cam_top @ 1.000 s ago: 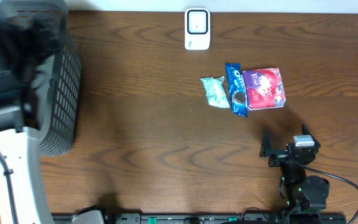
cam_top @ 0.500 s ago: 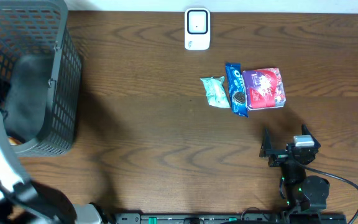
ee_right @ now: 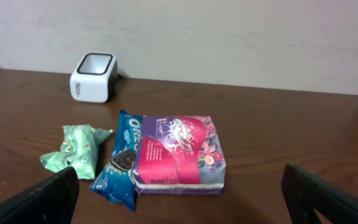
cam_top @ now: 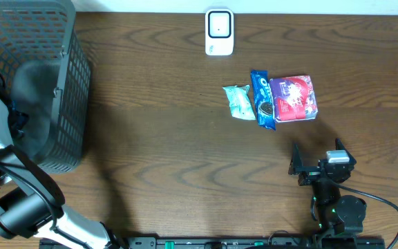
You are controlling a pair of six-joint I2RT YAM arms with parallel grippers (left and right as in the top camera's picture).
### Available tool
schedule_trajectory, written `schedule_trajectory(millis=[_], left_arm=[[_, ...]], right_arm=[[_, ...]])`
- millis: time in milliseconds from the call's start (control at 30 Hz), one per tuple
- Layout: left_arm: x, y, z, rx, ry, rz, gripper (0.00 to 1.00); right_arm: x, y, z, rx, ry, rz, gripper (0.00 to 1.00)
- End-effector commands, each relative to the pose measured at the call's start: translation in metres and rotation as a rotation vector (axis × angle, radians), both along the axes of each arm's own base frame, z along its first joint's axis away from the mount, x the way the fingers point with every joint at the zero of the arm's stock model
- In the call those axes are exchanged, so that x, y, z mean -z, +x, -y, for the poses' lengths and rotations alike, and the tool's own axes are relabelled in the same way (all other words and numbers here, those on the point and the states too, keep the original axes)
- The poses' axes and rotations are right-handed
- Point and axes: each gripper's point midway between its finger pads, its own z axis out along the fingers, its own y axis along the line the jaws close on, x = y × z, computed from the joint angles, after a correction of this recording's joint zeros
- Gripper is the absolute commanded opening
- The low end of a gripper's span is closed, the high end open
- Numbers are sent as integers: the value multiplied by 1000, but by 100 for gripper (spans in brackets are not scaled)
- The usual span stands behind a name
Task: Scan the item barcode
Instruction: 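Grasp the small orange-and-white tissue box in the basket with left gripper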
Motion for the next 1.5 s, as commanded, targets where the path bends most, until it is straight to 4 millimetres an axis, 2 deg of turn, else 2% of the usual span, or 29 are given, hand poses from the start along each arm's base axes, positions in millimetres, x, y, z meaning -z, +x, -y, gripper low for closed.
schedule_trajectory(millis=[0,200,467,600,1000,1400,1467], left_arm=[[17,6,5,-11,-63,13,97],[34,7,6,-17,-89,-11,86],[38,8,-1,-22,-60,-21,84],[39,8,-2,-20,-60,-22,72],[58,-5,7,-22,-90,-66,71],[59,-8,9,-22,-98,-77,71],[59,-8,10,-23,-100,-80,63]], right_arm=[[0,0,-2,-8,-1,1,99],[0,0,-2,-8,-1,2,99],[0,0,-2,-8,-1,1,99],[0,0,-2,-8,-1,2,99],[0,0,-2,-8,-1,1,99],[0,0,-2,-9,-1,1,99],[0,0,-2,-8,-1,2,99]])
